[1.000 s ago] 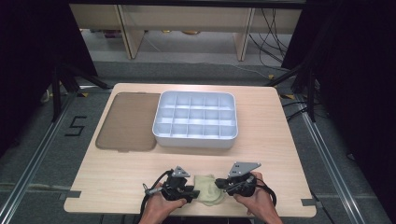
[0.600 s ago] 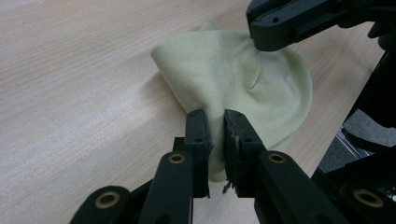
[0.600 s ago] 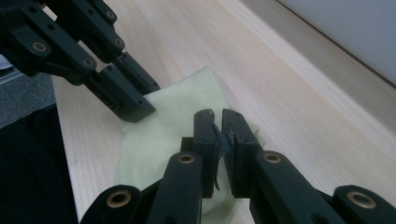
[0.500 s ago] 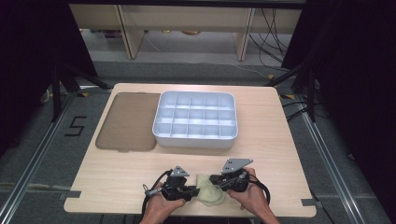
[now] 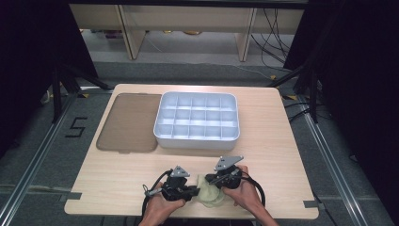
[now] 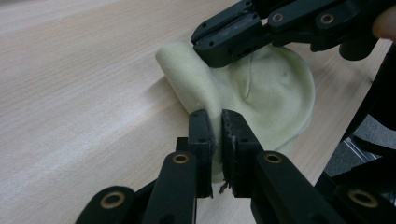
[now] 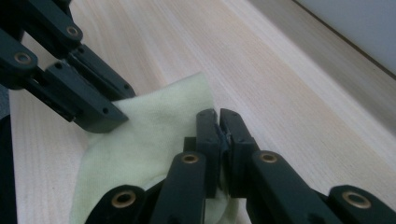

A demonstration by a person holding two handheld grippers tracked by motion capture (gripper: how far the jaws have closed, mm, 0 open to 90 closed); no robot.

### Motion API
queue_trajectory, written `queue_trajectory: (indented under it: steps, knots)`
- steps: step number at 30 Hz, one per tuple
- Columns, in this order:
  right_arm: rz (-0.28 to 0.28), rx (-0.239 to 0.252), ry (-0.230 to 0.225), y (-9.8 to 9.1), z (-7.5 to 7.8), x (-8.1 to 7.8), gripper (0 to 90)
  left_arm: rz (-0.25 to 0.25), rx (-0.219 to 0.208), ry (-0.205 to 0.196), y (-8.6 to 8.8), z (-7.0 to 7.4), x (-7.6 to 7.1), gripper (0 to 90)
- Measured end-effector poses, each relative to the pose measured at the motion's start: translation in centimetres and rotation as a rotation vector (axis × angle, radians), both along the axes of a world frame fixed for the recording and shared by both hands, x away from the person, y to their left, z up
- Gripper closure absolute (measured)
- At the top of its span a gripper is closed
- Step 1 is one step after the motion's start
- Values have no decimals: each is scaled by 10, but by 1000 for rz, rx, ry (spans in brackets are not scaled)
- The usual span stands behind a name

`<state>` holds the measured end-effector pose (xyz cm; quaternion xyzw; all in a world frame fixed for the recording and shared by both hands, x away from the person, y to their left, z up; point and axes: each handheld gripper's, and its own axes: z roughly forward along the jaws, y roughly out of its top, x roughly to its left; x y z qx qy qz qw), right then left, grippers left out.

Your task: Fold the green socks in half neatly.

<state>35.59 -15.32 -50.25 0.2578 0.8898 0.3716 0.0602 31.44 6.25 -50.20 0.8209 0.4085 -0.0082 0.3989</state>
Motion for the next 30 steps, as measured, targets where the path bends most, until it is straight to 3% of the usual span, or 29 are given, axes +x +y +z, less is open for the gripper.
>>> queue_trajectory:
  steps: [2,7,8,9,10,12,17,20,24,27,30]
  knots:
    - [1,5,-18,2,-2,1,873,18,-9,-7,1,0,0,825]
    - [4,-7,-2,6,-2,4,875,37,-27,-14,2,1,2,826]
    - [4,-7,-2,6,-2,4,875,21,-5,-18,5,2,3,826]
    - [-4,13,2,6,-3,5,875,41,-15,-19,4,1,3,827]
    - [12,8,7,5,-2,7,875,19,-2,-31,6,1,5,827]
    - [1,24,10,3,1,6,874,33,-8,-29,7,1,5,827]
    - [12,86,-14,-6,16,-7,873,40,8,-57,12,3,8,827]
    - [26,104,8,-8,15,-12,872,39,14,-51,12,3,9,826]
    - [45,106,11,-4,14,-17,872,25,17,-56,13,4,11,826]
    - [65,99,51,5,10,-24,868,42,16,-64,14,5,12,826]
    - [87,92,46,9,7,-23,868,39,11,-61,14,5,12,826]
